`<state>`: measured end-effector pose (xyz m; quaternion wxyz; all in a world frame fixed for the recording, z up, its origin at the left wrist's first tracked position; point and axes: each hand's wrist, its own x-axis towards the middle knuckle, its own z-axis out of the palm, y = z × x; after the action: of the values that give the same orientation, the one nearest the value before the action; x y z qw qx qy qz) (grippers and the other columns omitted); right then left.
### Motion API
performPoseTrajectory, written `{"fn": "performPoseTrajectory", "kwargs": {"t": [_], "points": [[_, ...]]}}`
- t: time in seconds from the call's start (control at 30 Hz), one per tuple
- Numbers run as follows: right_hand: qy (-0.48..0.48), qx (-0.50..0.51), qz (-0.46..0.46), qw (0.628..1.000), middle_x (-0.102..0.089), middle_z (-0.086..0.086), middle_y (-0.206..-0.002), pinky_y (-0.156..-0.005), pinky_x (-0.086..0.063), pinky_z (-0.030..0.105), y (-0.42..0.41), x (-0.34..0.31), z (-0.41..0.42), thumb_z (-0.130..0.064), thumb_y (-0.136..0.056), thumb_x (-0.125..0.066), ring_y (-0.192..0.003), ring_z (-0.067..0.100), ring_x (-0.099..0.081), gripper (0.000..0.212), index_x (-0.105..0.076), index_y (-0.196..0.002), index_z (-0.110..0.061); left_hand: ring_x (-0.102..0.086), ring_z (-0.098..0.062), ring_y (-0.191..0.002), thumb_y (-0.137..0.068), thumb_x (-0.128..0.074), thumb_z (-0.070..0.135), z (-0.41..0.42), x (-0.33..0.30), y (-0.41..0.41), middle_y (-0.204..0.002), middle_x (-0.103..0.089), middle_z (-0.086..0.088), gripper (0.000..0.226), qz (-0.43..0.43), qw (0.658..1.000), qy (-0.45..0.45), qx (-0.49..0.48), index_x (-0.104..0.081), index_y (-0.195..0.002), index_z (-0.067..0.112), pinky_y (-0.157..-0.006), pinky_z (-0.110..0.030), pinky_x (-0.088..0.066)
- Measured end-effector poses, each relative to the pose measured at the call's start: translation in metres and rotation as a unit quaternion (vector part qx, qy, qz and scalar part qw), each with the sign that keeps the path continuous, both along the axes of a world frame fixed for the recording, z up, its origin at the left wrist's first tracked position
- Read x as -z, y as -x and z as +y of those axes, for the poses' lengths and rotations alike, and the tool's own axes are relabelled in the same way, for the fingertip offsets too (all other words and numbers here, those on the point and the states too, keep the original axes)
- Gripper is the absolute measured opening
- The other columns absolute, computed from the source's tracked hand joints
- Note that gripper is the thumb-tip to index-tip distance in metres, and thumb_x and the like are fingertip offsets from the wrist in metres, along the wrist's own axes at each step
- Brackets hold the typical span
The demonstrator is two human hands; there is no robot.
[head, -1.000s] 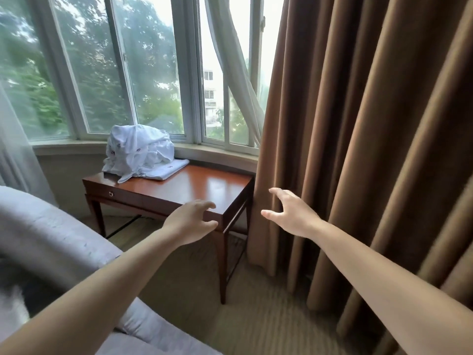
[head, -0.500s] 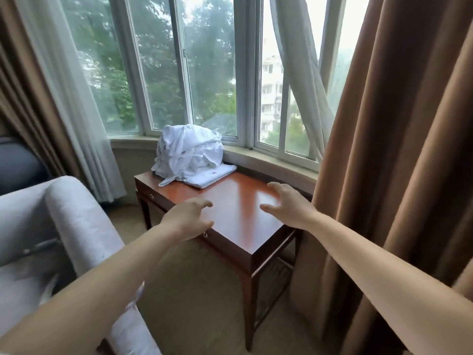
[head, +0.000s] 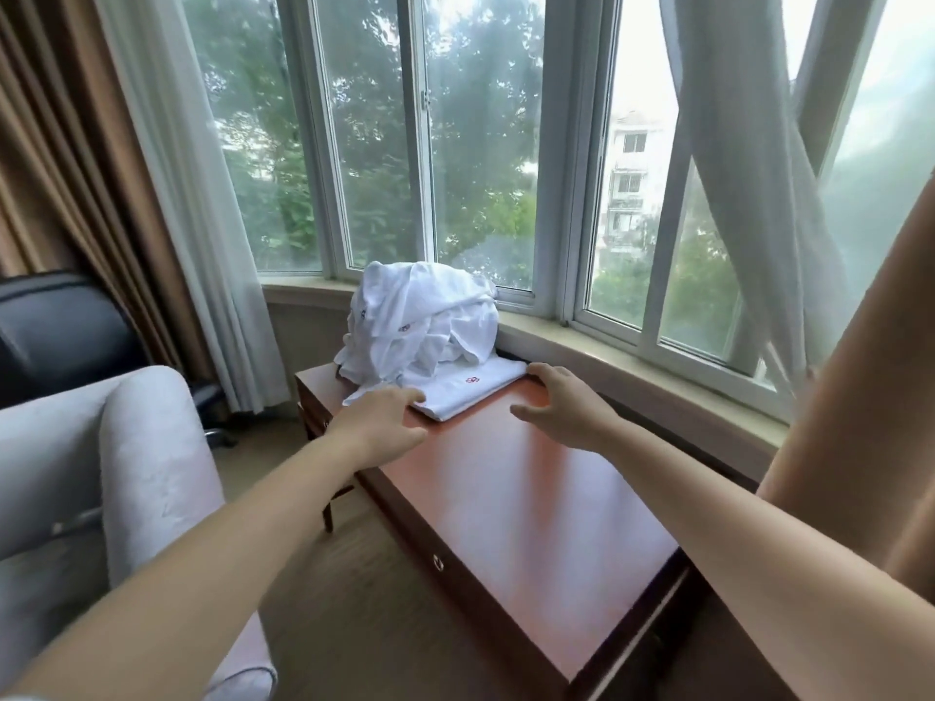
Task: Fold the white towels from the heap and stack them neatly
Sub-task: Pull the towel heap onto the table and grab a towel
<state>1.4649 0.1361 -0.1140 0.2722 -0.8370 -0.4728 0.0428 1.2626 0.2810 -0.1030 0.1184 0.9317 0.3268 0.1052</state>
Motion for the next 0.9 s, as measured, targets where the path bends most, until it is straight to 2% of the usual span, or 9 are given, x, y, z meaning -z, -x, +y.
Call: {"fn": "performPoseTrajectory", "kwargs": {"t": [0.1, 0.23, 0.33, 0.5, 0.6, 0.73, 0.83, 0.9], "points": [[-0.010, -0.011, 0.005, 1.000, -0.036, 0.000, -0.151, -0.101, -0.038, 0.030, -0.027, -0.001, 0.050, -0.044, -0.087, -0.064, -0.134, 0.017, -0.040, 0.071, -0.033, -0.148, -0.022, -0.045, -0.015, -0.131, -0.086, -0.060, 0.032, 0.044, -0.004, -0.026, -0.143, -0.049, 0.004, 0.053, -0.018, 1.000, 0.013, -0.006, -0.050, -0.138, 0.026, -0.105, -0.033, -0.040], [0.000, -0.018, 0.005, 1.000, -0.039, 0.001, -0.149, -0.094, -0.044, 0.033, -0.053, 0.001, 0.117, -0.044, -0.087, -0.064, -0.131, 0.023, -0.042, 0.070, -0.034, -0.148, -0.024, -0.047, -0.016, -0.129, -0.090, -0.057, 0.030, 0.104, -0.005, -0.055, -0.143, -0.049, 0.003, 0.052, 0.002, 1.000, 0.015, -0.012, -0.046, -0.141, 0.024, -0.095, -0.026, -0.040], [0.004, -0.022, -0.008, 1.000, -0.041, 0.003, -0.146, -0.097, -0.045, 0.038, -0.075, 0.001, 0.178, -0.046, -0.087, -0.064, -0.124, 0.025, -0.049, 0.070, -0.034, -0.147, -0.024, -0.048, -0.020, -0.129, -0.090, -0.058, 0.031, 0.158, -0.001, -0.077, -0.144, -0.049, -0.001, 0.057, 0.005, 0.999, 0.022, -0.025, -0.042, -0.144, 0.023, -0.102, -0.032, -0.042], [-0.026, -0.053, 0.018, 0.998, -0.041, 0.007, -0.145, -0.093, -0.048, 0.037, -0.115, 0.016, 0.291, -0.043, -0.089, -0.064, -0.113, 0.026, -0.058, 0.071, -0.034, -0.147, -0.019, -0.049, -0.021, -0.127, -0.088, -0.057, 0.034, 0.261, 0.011, -0.124, -0.146, -0.044, 0.001, 0.056, 0.050, 0.998, -0.004, -0.033, -0.042, -0.143, 0.029, -0.099, -0.037, -0.045], [-0.037, -0.056, 0.028, 0.997, -0.043, 0.006, -0.145, -0.093, -0.040, 0.032, -0.144, 0.032, 0.353, -0.043, -0.088, -0.064, -0.126, 0.024, -0.048, 0.069, -0.035, -0.146, -0.020, -0.050, -0.018, -0.125, -0.088, -0.058, 0.031, 0.327, 0.009, -0.160, -0.150, -0.040, 0.002, 0.060, 0.068, 0.997, 0.001, -0.033, -0.040, -0.145, 0.028, -0.098, -0.037, -0.046], [-0.033, -0.038, 0.042, 0.998, -0.040, 0.002, -0.148, -0.087, -0.040, 0.031, -0.176, 0.044, 0.412, -0.046, -0.089, -0.062, -0.127, 0.021, -0.046, 0.070, -0.032, -0.148, -0.023, -0.050, -0.021, -0.126, -0.089, -0.057, 0.027, 0.396, 0.013, -0.201, -0.148, -0.043, -0.002, 0.057, 0.063, 0.997, 0.017, -0.028, -0.042, -0.144, 0.023, -0.099, -0.039, -0.046], [-0.013, -0.022, 0.062, 0.998, -0.039, 0.000, -0.148, -0.096, -0.045, 0.040, -0.189, 0.048, 0.443, -0.049, -0.089, -0.060, -0.128, 0.021, -0.046, 0.069, -0.031, -0.148, -0.025, -0.049, -0.019, -0.127, -0.090, -0.057, 0.027, 0.433, 0.020, -0.220, -0.145, -0.046, -0.003, 0.055, 0.062, 0.997, 0.038, -0.025, -0.043, -0.143, 0.022, -0.101, -0.037, -0.044], [-0.011, -0.014, 0.079, 0.997, -0.039, 0.000, -0.146, -0.084, -0.050, 0.040, -0.196, 0.051, 0.460, -0.049, -0.090, -0.059, -0.124, 0.021, -0.048, 0.069, -0.030, -0.148, -0.026, -0.049, -0.019, -0.126, -0.090, -0.057, 0.027, 0.454, 0.024, -0.230, -0.145, -0.046, -0.003, 0.055, 0.064, 0.997, 0.045, -0.023, -0.043, -0.143, 0.022, -0.101, -0.035, -0.044]]}}
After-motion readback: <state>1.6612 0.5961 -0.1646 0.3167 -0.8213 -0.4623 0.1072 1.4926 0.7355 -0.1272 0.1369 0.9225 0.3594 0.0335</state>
